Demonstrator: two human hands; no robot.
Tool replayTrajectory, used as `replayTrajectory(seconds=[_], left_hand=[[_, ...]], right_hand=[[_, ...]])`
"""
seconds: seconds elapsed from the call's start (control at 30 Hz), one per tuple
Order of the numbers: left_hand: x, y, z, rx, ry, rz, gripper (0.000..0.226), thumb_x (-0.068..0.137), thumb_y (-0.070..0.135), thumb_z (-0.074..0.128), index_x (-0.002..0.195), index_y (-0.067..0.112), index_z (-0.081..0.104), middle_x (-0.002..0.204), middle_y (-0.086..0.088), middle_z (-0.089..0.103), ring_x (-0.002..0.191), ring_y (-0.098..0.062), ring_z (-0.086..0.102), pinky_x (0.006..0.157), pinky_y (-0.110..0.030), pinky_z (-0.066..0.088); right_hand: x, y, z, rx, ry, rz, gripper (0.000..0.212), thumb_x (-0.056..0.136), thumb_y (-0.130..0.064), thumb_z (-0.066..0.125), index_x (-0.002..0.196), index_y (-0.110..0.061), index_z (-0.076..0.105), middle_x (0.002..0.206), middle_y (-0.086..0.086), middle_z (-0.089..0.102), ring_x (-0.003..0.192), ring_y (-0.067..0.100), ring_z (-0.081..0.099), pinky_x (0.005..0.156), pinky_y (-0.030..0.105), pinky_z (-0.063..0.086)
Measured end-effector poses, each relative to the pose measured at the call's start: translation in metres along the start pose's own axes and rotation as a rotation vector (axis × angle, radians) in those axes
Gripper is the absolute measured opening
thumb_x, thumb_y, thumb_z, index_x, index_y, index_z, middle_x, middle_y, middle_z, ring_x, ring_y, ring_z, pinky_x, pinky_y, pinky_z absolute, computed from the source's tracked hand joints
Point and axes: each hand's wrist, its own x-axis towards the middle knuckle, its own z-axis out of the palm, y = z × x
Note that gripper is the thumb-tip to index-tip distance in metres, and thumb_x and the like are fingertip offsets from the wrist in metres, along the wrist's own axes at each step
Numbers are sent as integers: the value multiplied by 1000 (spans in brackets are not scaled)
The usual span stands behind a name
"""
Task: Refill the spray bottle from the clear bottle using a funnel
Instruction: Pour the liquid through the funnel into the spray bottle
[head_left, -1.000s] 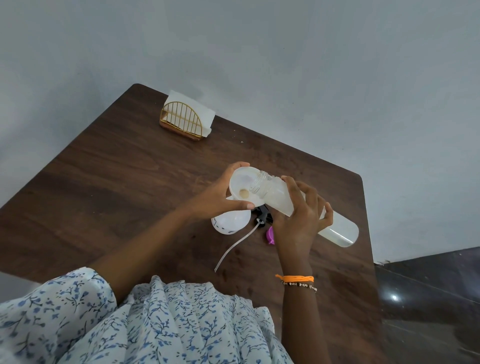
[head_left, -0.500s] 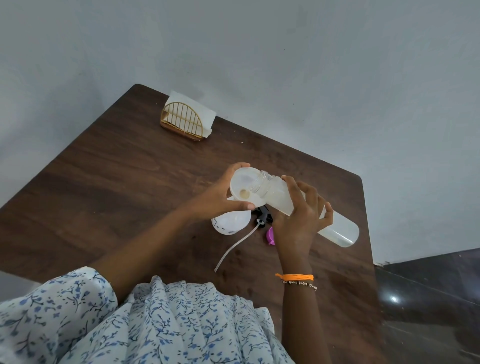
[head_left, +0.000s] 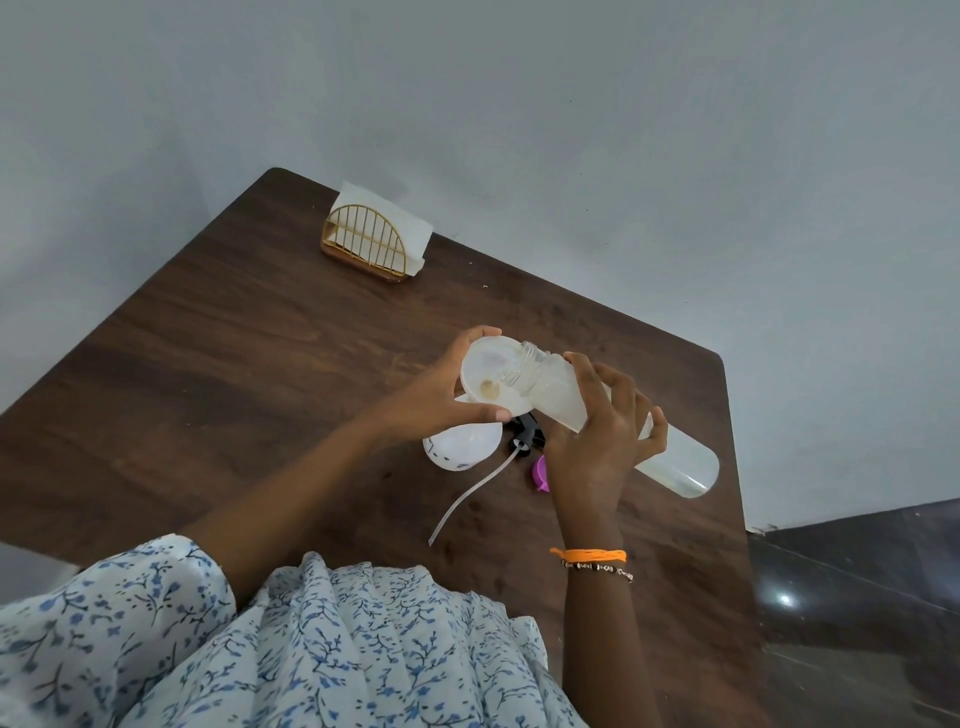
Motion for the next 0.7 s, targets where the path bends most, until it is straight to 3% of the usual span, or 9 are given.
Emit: replayTrajectory(seconds=[0.7], left_hand=[[0, 2, 1, 22, 2, 0, 87, 69, 35, 74, 136, 40, 18, 135, 8, 36, 127, -13, 40, 109, -41, 39]], right_hand=[[-1, 0, 1, 2, 5, 11, 69, 60, 2, 78, 118, -30, 58, 118, 0, 57, 118, 23, 46, 108, 51, 13]])
